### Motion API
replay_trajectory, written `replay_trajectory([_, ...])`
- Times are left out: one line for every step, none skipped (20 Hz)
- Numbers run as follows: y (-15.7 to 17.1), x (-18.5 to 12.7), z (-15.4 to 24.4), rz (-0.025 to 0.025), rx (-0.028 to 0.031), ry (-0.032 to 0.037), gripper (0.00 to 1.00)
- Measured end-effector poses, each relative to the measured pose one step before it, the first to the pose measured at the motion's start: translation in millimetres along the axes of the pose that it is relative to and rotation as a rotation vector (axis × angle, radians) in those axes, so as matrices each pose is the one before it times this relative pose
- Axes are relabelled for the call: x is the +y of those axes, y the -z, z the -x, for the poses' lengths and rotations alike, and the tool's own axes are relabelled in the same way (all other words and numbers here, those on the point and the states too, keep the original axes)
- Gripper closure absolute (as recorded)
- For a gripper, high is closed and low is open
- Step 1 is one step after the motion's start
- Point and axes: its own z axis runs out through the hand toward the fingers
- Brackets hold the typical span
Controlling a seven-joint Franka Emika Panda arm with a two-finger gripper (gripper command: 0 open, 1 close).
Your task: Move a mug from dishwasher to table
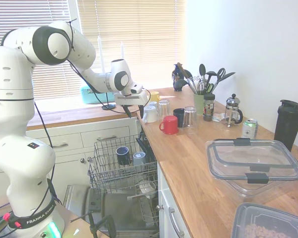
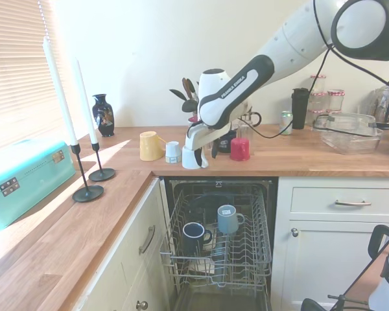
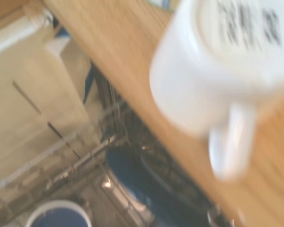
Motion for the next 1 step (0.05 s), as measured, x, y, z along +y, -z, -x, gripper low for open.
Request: replay_trajectory([2.75,6.86,12.05,0.00058,-0.00152,0.00321,0.00])
